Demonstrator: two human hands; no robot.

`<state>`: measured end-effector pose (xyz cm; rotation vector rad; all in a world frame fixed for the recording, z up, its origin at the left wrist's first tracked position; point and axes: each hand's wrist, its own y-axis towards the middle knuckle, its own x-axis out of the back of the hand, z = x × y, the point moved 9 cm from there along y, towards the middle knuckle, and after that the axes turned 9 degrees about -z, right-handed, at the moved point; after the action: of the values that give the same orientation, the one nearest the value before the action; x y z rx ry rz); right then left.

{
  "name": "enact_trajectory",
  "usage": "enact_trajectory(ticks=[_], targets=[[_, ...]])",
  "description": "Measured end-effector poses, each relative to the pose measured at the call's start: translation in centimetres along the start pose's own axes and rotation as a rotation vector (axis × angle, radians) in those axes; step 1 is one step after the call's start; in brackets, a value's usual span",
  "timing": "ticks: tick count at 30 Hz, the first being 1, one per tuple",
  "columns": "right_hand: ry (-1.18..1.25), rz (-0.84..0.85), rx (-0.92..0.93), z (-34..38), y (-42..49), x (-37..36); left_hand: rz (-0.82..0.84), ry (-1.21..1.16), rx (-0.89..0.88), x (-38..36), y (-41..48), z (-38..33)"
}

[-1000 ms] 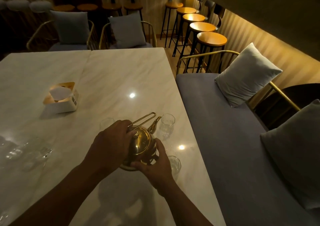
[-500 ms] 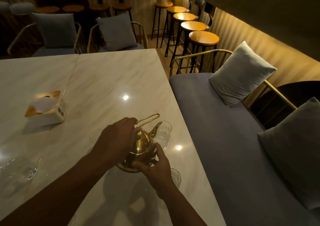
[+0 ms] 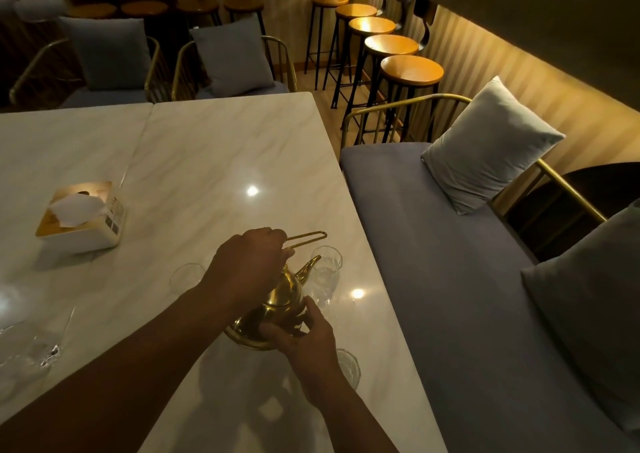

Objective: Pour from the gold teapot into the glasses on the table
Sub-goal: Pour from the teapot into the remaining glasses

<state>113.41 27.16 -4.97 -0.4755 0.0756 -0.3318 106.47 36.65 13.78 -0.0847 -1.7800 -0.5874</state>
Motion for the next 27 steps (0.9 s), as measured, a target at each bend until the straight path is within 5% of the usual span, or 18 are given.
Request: enact_trajectory(ticks=[27], targets=[[0.148, 0.048, -0.082, 0.4, 0.4, 0.2, 0.068, 0.106, -0.013, -1.2, 2.5, -1.6]])
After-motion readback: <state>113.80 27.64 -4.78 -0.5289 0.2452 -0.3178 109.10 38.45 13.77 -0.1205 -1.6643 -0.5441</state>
